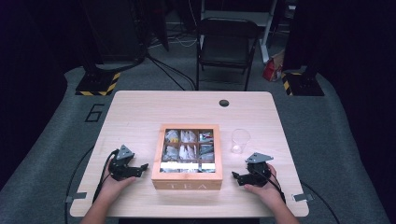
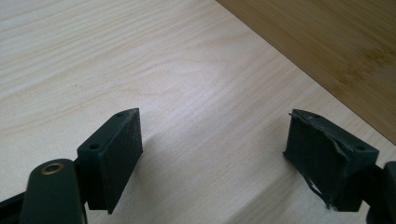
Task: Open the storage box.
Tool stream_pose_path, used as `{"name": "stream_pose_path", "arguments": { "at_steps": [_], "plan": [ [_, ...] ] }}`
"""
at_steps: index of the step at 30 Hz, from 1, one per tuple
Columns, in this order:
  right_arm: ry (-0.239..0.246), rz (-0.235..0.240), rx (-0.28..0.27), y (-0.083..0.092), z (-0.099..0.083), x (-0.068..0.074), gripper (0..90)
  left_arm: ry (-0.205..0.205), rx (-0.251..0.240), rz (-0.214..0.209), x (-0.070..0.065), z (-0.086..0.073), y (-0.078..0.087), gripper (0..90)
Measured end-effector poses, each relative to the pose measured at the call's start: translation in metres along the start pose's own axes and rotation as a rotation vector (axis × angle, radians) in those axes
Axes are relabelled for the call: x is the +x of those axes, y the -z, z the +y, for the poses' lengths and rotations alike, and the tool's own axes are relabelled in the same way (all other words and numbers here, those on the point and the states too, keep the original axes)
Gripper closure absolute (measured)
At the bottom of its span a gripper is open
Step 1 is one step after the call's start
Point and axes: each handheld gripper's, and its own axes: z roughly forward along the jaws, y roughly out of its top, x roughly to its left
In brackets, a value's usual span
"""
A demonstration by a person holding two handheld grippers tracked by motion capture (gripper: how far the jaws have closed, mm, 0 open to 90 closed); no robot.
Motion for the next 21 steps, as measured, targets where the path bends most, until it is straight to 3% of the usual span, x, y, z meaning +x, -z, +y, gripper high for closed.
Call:
{"name": "stream_pose_path", "arguments": {
  "at_steps": [21],
  "plan": [
    [0.015, 0.015, -0.008, 0.0009, -0.0003, -0.0002, 14.6, 0.010, -0.009, 0.007, -0.0006, -0.0004, -0.0003, 18.7]
  ]
}}
